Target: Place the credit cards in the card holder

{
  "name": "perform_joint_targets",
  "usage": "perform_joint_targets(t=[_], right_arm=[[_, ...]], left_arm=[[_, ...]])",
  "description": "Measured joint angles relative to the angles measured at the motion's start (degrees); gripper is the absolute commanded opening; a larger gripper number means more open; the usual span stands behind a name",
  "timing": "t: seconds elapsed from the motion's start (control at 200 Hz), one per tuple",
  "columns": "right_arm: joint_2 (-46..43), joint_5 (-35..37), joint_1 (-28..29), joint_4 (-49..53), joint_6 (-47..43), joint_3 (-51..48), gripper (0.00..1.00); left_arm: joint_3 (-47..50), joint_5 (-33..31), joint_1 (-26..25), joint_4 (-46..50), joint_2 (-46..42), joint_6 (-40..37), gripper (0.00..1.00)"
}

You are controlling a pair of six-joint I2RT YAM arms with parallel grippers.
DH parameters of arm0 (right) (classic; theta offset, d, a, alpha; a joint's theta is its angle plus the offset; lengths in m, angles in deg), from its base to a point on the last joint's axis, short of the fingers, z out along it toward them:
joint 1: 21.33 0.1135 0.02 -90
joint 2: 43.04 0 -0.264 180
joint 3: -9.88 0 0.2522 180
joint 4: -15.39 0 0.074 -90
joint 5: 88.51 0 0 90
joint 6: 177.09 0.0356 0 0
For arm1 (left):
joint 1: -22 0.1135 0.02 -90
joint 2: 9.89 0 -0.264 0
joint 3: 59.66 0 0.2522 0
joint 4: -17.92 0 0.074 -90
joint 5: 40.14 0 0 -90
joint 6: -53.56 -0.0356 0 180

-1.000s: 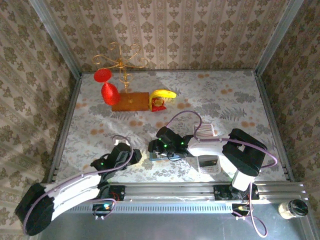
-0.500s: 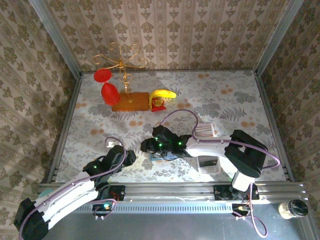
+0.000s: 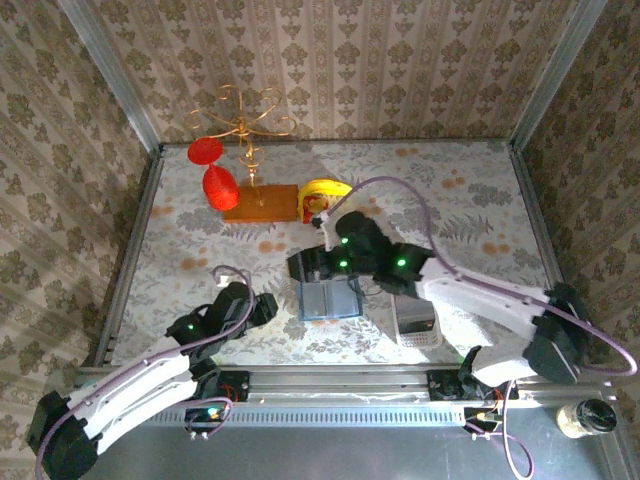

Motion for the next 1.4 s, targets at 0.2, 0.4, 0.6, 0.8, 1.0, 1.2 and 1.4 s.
perform_joint_targets(t=[0.2, 0.4, 0.6, 0.8, 1.0, 1.2, 1.4], right_arm=[[-13.5, 1.6, -2.2, 15.2, -40.2, -1.6, 0.84], [-22.6, 8.2, -2.1, 32.5, -74.8, -6.5, 0.85], [-27.7, 16.7, -2.6, 40.9, -92.3, -15.3, 0.85], [-29.6, 21.3, -3.3, 41.6, -98.2, -23.7, 0.81], [-29.4, 23.1, -4.1, 38.1, -100.3, -27.8, 0.82], [-27.0, 23.2, -4.2, 35.6, -100.9, -27.8, 0.84], [-25.3, 23.2, -4.2, 33.8, -101.4, -28.9, 0.85]], left_arm=[[-2.7, 3.1, -2.1, -6.5, 8.3, -1.1, 0.50], [-3.4, 5.8, -2.7, -12.4, 14.4, -1.7, 0.45], [-4.9, 9.9, -2.7, -15.3, 19.4, -3.4, 0.31], [-5.9, 12.6, -2.7, -18.2, 22.4, -3.9, 0.25], [-6.0, 14.3, -2.7, -20.3, 25.4, -4.0, 0.21], [-6.9, 15.7, -2.7, -22.4, 28.1, -4.0, 0.16], [-7.8, 16.7, -2.9, -24.3, 30.6, -4.0, 0.13]])
